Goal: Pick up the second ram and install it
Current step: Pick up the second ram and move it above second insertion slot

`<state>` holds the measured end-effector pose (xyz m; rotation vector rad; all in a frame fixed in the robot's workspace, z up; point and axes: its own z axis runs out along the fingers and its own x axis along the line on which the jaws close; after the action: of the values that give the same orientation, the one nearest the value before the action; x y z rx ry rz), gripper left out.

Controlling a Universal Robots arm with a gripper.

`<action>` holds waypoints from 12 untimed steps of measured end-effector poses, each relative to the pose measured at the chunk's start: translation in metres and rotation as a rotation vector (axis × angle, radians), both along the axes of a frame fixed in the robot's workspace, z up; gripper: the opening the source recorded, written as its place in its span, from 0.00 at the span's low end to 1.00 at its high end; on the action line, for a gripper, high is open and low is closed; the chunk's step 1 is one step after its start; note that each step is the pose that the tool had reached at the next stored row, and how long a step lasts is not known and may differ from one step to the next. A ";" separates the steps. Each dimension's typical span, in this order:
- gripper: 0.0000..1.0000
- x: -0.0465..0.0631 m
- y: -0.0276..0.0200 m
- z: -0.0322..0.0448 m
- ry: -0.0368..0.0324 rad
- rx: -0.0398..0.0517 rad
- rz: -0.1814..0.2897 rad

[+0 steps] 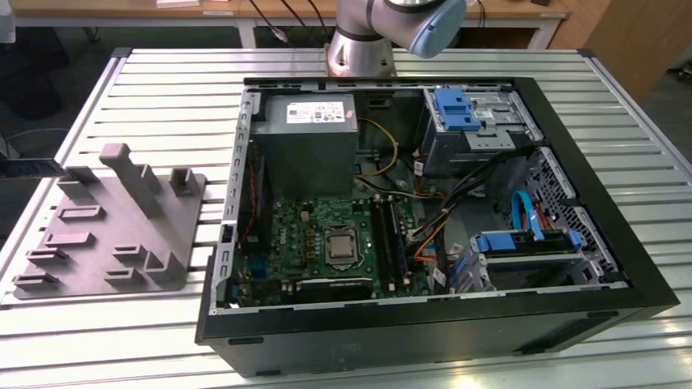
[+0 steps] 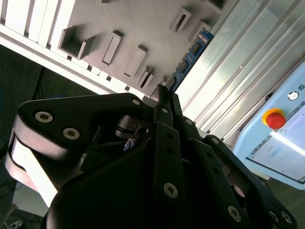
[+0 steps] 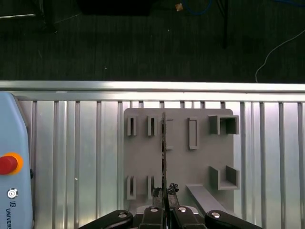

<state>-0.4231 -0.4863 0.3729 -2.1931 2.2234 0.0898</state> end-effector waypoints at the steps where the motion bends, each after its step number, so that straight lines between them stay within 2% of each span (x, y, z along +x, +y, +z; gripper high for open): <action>1: 0.14 0.000 0.0000 0.0014 0.0000 0.0000 0.000; 12: 0.14 0.000 0.0000 0.0135 0.0000 0.0000 0.000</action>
<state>-0.4230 -0.4863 0.3864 -2.1931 2.2235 0.0898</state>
